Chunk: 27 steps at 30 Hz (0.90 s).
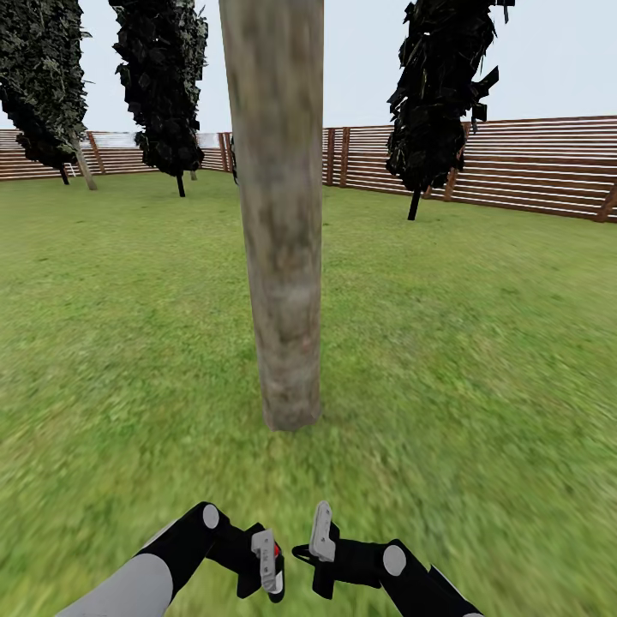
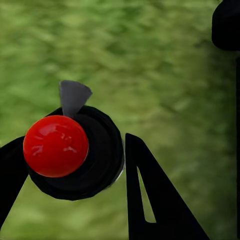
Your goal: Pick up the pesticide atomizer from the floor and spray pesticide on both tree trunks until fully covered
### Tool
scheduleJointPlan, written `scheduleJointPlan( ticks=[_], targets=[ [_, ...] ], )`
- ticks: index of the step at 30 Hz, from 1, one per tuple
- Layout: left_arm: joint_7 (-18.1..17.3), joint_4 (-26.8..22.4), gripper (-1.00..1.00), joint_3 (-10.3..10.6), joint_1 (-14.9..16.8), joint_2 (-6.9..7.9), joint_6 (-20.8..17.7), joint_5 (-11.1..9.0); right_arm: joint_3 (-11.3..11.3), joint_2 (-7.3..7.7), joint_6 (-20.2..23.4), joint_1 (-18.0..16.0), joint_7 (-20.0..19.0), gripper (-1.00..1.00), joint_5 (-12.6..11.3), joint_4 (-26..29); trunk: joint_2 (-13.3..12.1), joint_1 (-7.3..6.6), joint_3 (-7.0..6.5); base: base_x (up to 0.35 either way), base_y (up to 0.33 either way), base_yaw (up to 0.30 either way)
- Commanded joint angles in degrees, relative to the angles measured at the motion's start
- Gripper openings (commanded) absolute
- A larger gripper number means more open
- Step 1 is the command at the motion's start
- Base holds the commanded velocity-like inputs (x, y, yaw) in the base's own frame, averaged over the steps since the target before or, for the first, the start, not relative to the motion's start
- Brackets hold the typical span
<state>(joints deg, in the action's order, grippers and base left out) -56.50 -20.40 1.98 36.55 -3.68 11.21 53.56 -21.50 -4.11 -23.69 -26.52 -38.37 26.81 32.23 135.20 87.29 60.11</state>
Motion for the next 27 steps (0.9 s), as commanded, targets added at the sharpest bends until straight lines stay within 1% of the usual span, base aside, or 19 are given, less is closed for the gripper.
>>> scheduleJointPlan(
  ticks=[1, 5, 7, 10, 18, 27],
  targets=[
    [0.0, -0.1, -1.0, -0.1, 0.0, -0.01, 0.6, 0.5, 0.1, -0.01, -0.3, 0.0, 0.1, -1.0, 0.5, 0.0, 0.0, -0.01, 0.05, 0.0, 0.0, 0.0],
    [-0.6, -0.1, -1.0, -0.1, 0.0, -0.02, 0.8, 0.4, 0.1, -0.02, -0.3, 0.0, 0.1, -1.0, 0.5, 0.0, 0.0, -0.01, 0.05, 0.0, 0.0, 0.0],
    [-1.8, -0.1, -1.0, -0.1, 0.0, -0.02, 0.8, 0.4, 0.1, -0.02, -0.3, 0.0, 0.1, -1.0, 0.5, 0.0, 0.0, -0.01, 0.05, 0.0, 0.0, 0.0],
    [-2.4, -0.1, -1.0, -0.1, 0.0, -0.27, 0.8, 0.3, 0.1, -0.02, -0.3, 0.0, 0.1, -1.0, 0.5, 0.0, 0.0, -0.01, 0.05, 0.0, 0.0, 0.0],
    [-2.6, -0.1, -1.0, -0.1, 0.0, -1.28, 0.8, 0.1, 0.1, -0.02, -0.3, 0.0, 0.1, -1.0, 0.5, 0.0, 0.0, -0.01, 0.05, 0.0, 0.0, 0.0],
    [-2.6, -0.5, -1.0, -0.1, 0.1, -1.67, 0.9, 0.0, 0.1, -0.02, -0.3, 0.0, 0.1, -1.0, 0.5, 0.1, 0.0, -0.01, 0.05, 0.0, 0.0, 0.0]
  ],
)
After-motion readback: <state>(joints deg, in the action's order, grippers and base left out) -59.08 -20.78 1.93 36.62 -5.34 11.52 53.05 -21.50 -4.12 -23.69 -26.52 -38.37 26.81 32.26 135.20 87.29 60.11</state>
